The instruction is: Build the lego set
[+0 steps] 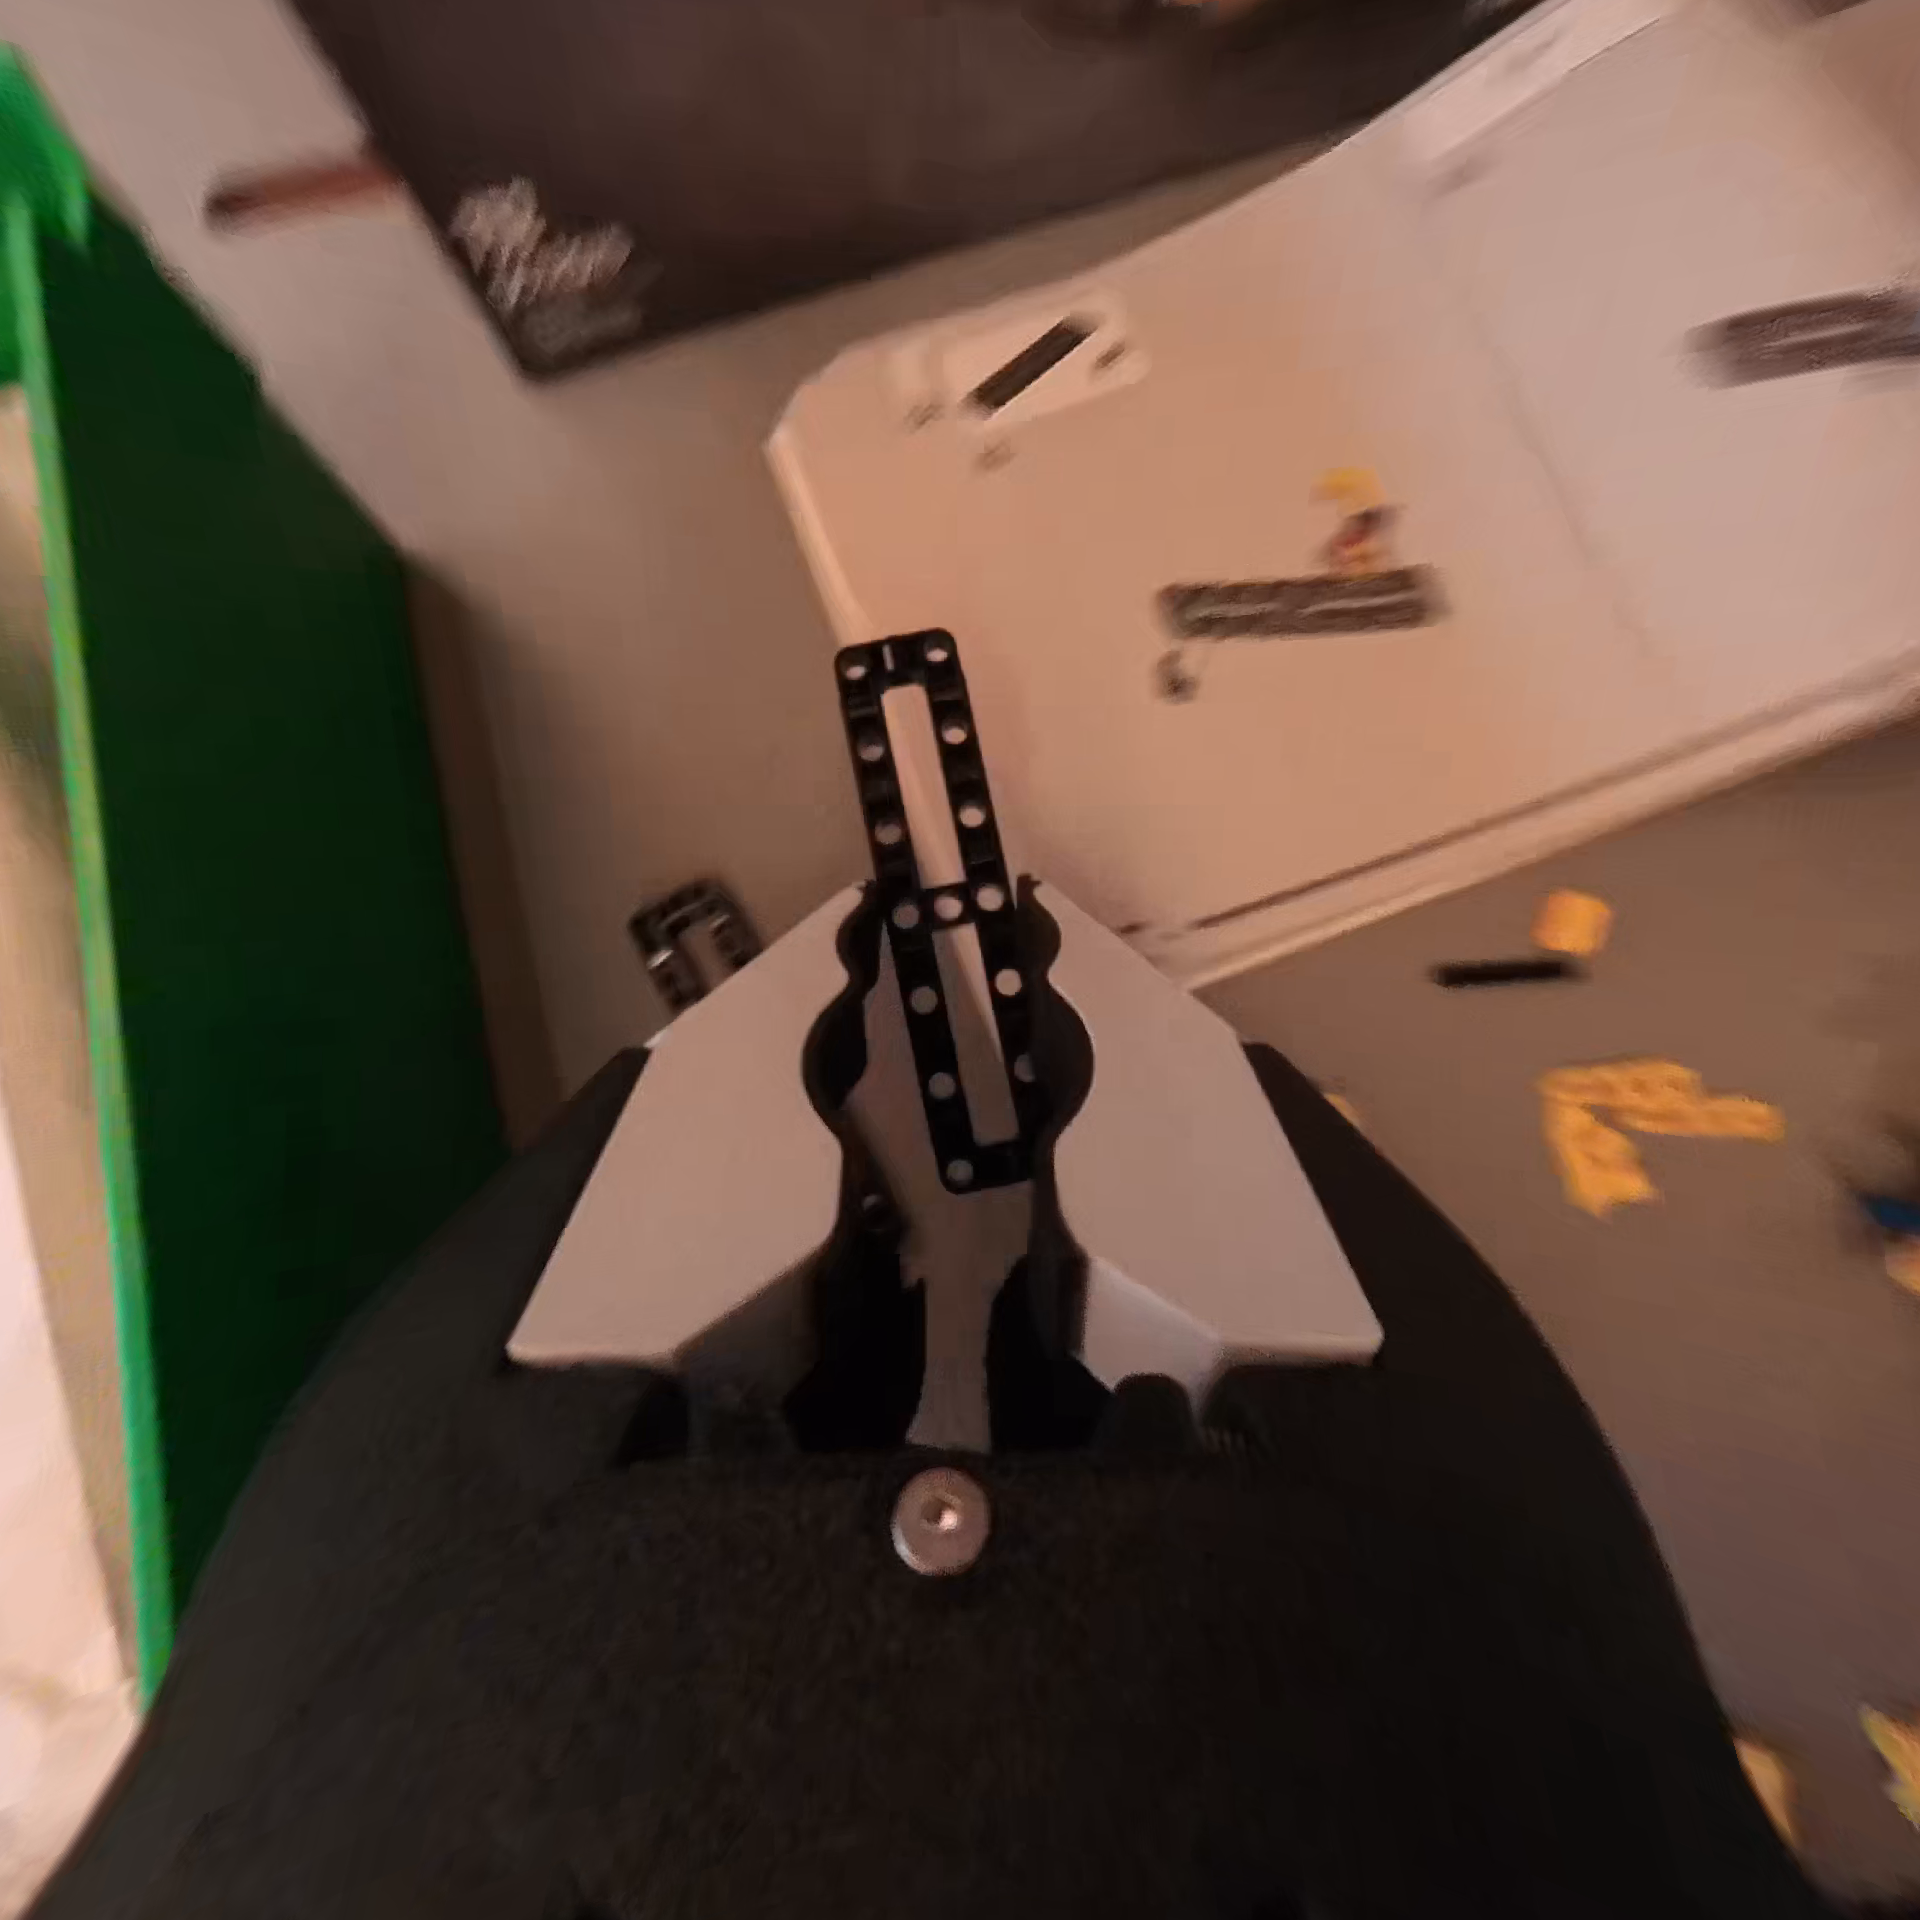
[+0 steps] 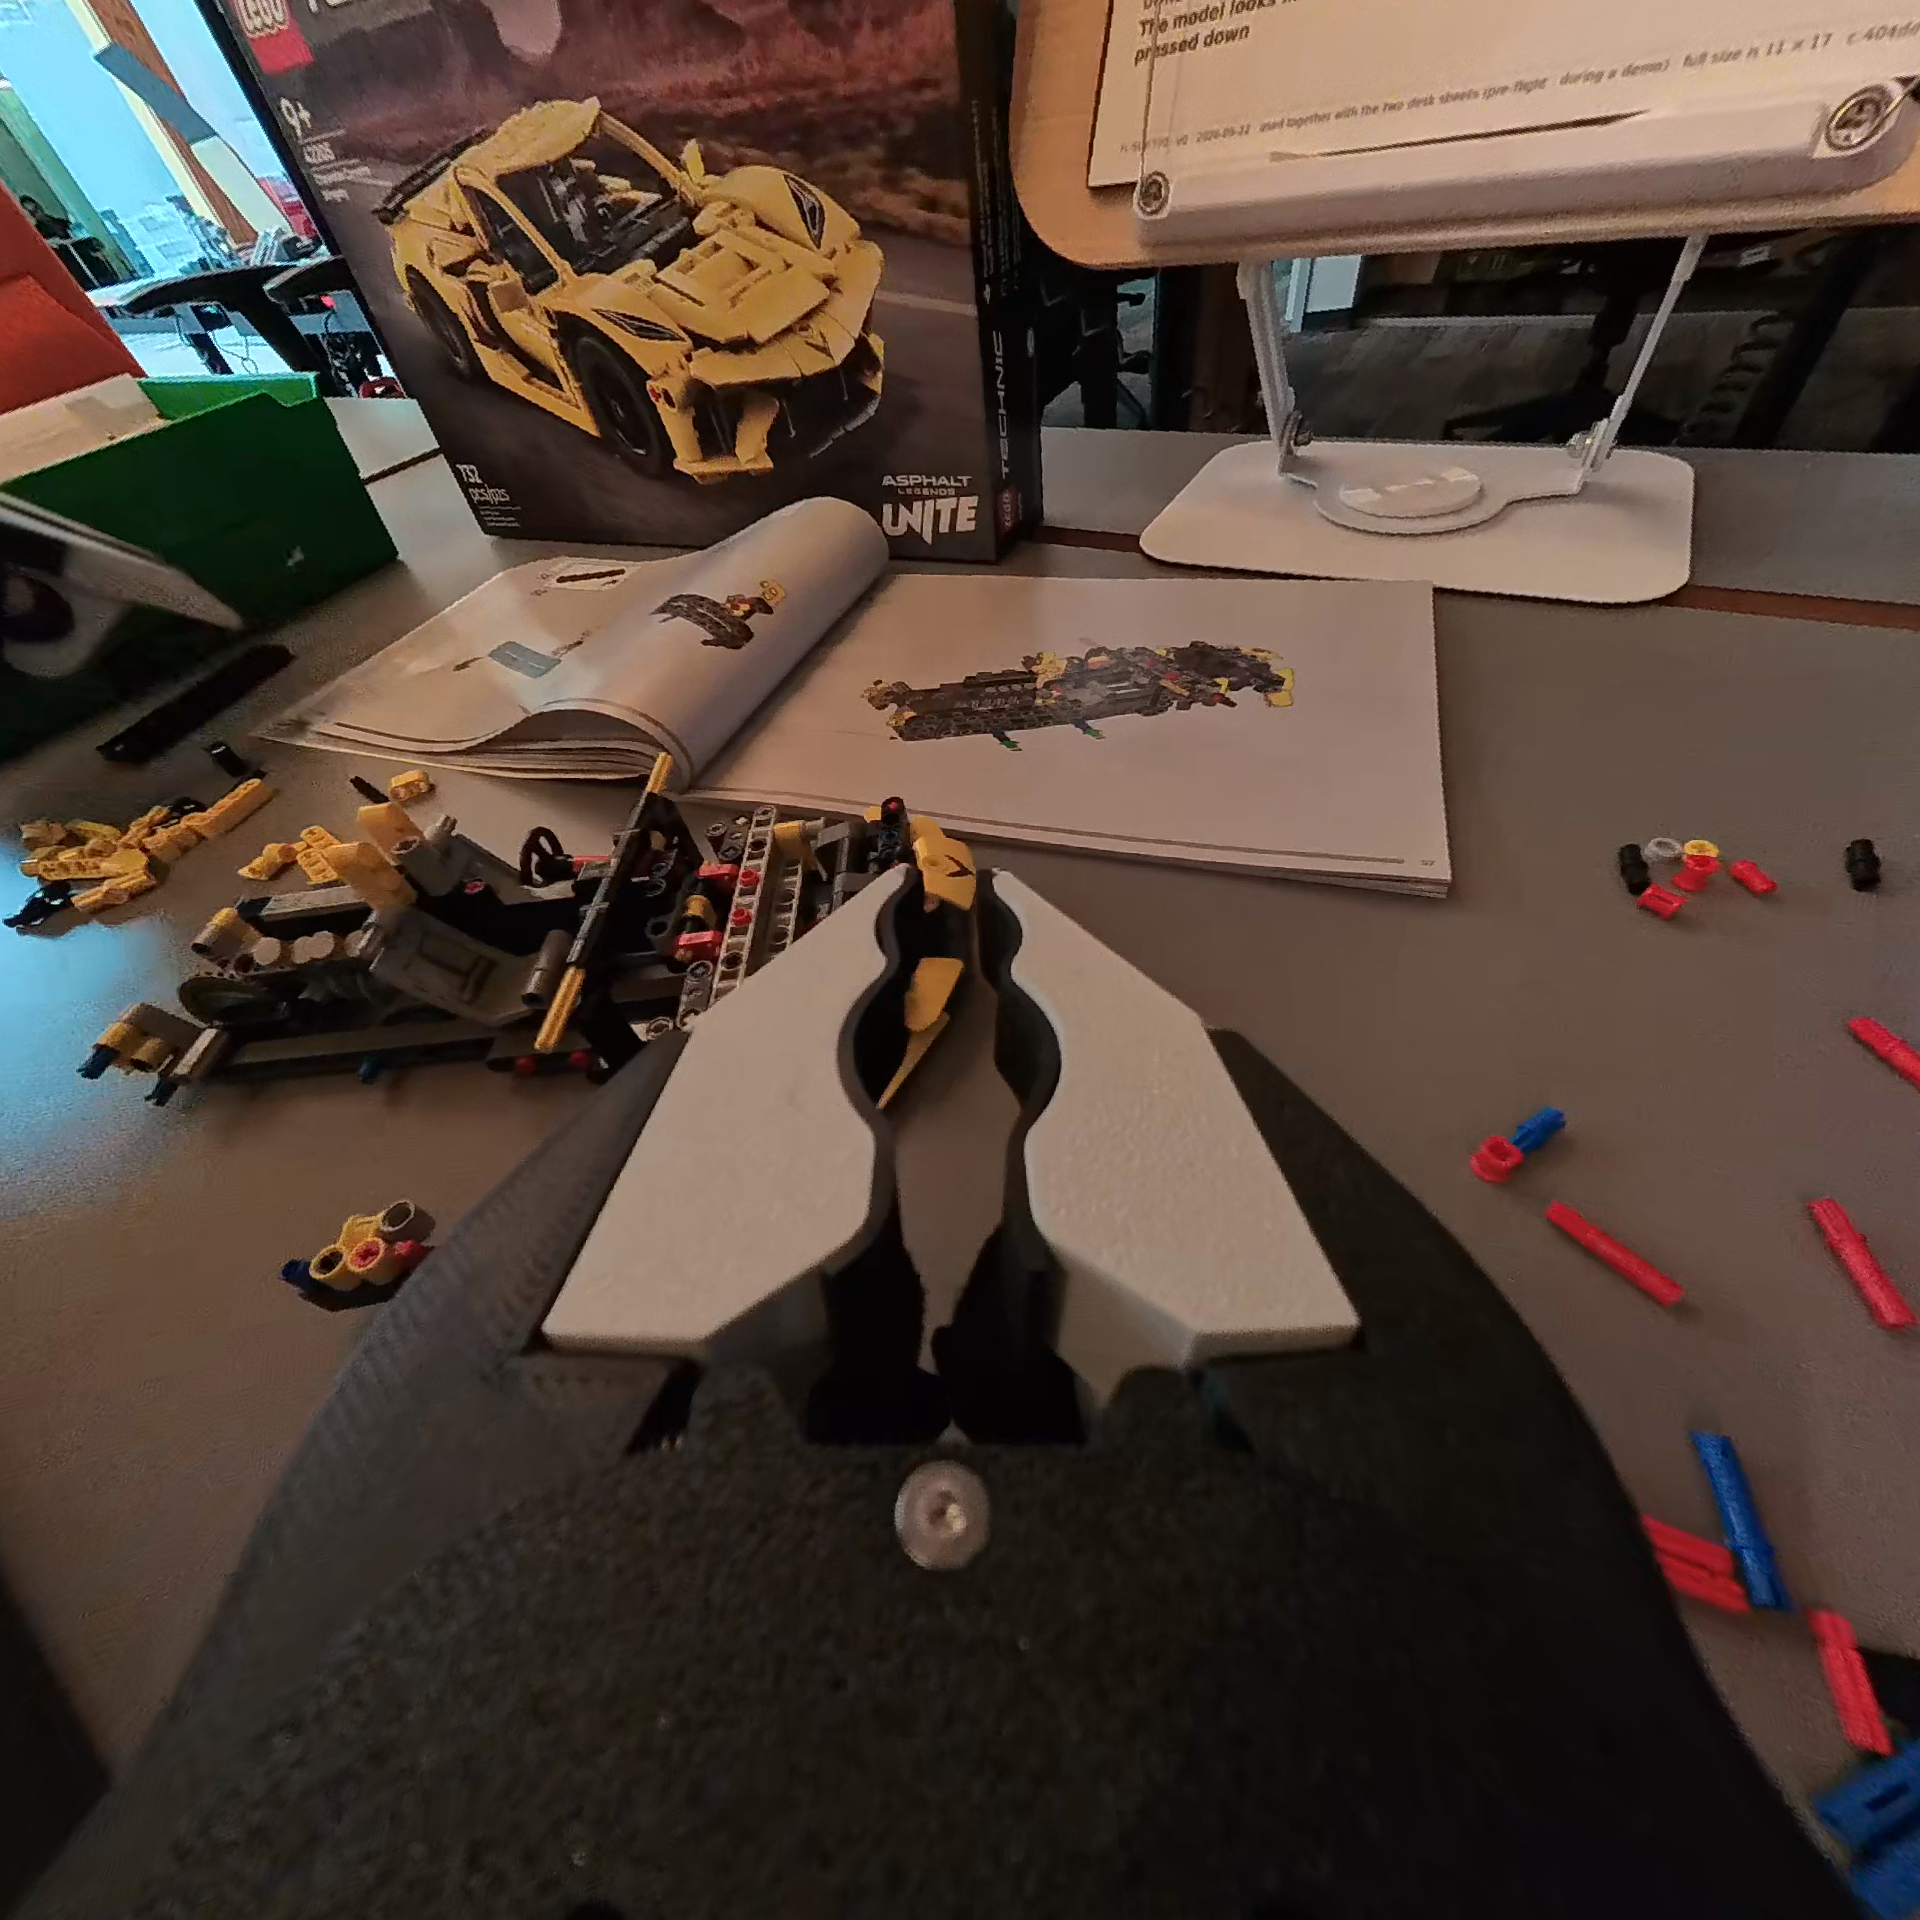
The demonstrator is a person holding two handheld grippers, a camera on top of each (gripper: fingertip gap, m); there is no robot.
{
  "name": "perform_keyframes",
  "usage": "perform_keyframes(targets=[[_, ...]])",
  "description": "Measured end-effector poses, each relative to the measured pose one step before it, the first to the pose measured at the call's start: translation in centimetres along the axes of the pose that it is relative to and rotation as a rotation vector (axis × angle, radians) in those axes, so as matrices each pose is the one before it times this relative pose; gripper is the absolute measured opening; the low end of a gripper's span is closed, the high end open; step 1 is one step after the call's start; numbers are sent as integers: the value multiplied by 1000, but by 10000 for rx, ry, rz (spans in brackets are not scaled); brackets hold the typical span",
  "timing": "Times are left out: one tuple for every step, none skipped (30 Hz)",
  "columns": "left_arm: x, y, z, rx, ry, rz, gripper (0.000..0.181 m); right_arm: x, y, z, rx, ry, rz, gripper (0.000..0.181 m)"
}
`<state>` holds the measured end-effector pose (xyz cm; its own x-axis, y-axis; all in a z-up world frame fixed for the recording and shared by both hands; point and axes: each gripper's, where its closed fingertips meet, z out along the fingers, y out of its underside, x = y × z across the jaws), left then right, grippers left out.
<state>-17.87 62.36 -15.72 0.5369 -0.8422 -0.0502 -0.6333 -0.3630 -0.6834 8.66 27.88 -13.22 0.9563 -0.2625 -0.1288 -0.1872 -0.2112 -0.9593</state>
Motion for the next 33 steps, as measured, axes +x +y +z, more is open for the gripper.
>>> perform_keyframes(targets=[[1932, -1089, -1378, 499, 758, 482, 27, -24, -74, -25, 31, 13, -37, 8], [2649, -950, -1247, 382, 1029, 607, 27, -37, -76, -32, 32, 0, -26, 8], [3319, -789, -985, 286, 1253, 692, 27, -45, -64, -36, 29, -14, -11, 8], [3776, -586, -525, 203, 1348, 703, 27, -28, -73, -56, 31, -2, -6, 8], [4052, -247, 73, 31, 1370, 725, 27, -16, -95, -78, 46, 6, -11, 8], [3786, -63, 733, -67, 1138, 701, 27, -6, -108, -89, 58, 10, -9, 7], [3177, 104, 1285, -149, 790, 610, 27, -40, -94, -97, 54, -17, 4, 7], [2402, 476, 1542, -367, 458, 545, 27, -59, -82, -100, 43, -34, 25, 7], [1471, 754, 1530, -521, 90, 446, 27, -23, -81, -97, 37, -23, 36, 7], [948, 762, 1387, -512, -39, 321, 27, 6, -89, -111, 47, 1, 36, 7], [803, 557, 1185, -384, 37, 165, 27, 36, -128, -134, 72, 15, 34, 7], [874, 291, 910, -230, 208, 31, 27, 10, -143, -126, 80, -8, 39, 7], [731, -95, 640, -35, 181, -44, 27, -31, -101, -97, 57, -34, 46, 7], [515, -412, 450, 152, 63, -79, 27, -24, -57, -59, 31, -38, 41, 7], [541, -372, 386, 124, 109, -63, 27, -27, -47, -58, 25, -31, 29, 7], [359, -62, 400, -69, 40, -11, 27, -60, -35, -25, 22, -41, 15, 7], [-51, 110, 408, -165, -193, 64, 27, -88, -15, 1, 4, -56, 10, 7], [-186, 163, 367, -166, -257, 110, 27, -86, 26, 39, -18, -57, 8, 7], [-171, 202, 335, -179, -201, 83, 27, -82, 32, 34, -19, -46, -4, 7], [-161, 175, 295, -150, -157, 15, 27, -88, 12, 34, -8, -37, -20, 7], [-167, 144, 287, -115, -129, -25, 27, -85, 21, 31, -16, -42, -21, 7], [-133, 108, 259, -74, -112, -29, 27, -84, 46, 34, -28, -38, -15, 7], [-110, 199, 262, -107, -97, 3, 27, -57, 18, 24, -13, -23, -19, 7], [-82, 284, 268, -144, -92, 49, 27, -47, 16, 22, -4, -17, -14, 7], [31, 184, 228, -71, -47, 64, 28, -20, 40, 21, -20, -17, 5, 7], [108, -289, 74, 206, 0, -6, 27, -3, 35, 16, -17, -13, 17, 7], [34, -195, 94, 104, -31, -50, 28, 9, 19, 26, -9, -15, 24, 7], [55, -114, 105, 51, 1, -44, 28, -5, 10, 15, -8, -22, 31, 7], [27, -220, -36, 133, -21, -7, 30, 2, 16, 27, -7, -18, 28, 7], [-145, -505, -361, 368, -116, -77, 37, -6, 11, 11, -5, -12, 12, 7], [-342, -752, -798, 591, -141, -225, 40, 9, 16, -1, -6, -2, -1, 7], [-559, -836, -1281, 723, -149, -414, 42, 16, 36, 4, -13, 8, -5, 7], [-730, -710, -1622, 713, -73, -537, 43, 8, 32, 8, -17, 11, -8, 7]])
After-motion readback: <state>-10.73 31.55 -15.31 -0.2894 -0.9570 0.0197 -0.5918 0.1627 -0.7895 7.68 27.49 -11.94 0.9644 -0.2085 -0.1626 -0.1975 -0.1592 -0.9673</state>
